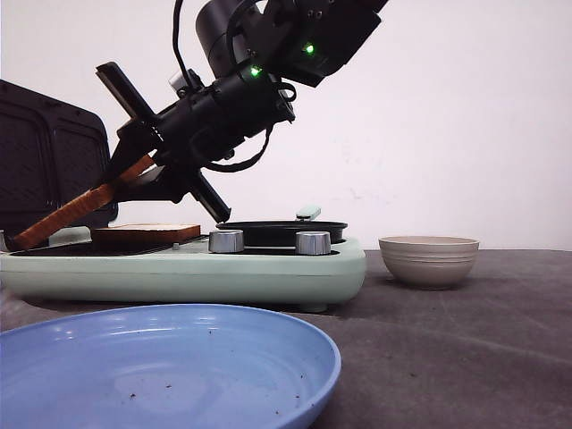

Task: Make breakfast with bread and shrimp
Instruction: 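Carry the bread over to the nearer press plate and lower it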

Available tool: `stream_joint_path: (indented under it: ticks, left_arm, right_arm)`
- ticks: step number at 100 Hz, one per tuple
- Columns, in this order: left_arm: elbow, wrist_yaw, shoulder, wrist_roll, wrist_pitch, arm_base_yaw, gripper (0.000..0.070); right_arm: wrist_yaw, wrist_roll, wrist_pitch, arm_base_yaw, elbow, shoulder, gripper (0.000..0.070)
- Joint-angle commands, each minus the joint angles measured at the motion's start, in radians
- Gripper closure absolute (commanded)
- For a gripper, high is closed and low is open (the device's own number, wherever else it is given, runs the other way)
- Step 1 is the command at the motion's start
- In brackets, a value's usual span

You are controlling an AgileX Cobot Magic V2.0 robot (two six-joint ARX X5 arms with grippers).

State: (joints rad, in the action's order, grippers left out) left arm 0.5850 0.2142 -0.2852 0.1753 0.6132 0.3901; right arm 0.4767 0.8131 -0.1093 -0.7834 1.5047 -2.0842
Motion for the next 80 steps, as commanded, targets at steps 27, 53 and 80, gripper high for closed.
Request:
stream_joint_path:
  ticks: [27,53,80]
  left_arm:
    - [0.002,0.007,0.0,-0.002,-0.004,0.002,0.0149]
    - [0.002,0.007,0.0,-0.002,-0.004,0.002,0.0149]
    - [0.002,0.007,0.0,-0.002,-0.003,0.002,0.0149]
  right_arm:
    - [-0.016,-0.012,0.033,-0.019,0.026,-0.029,0.0649]
    - [-0.024,-0.04,0.05,-0.02,0.026,-0.029,0.0294]
    - [-0.033,-0.045,0.083,-0.011,0.026,-0.029,0.0271]
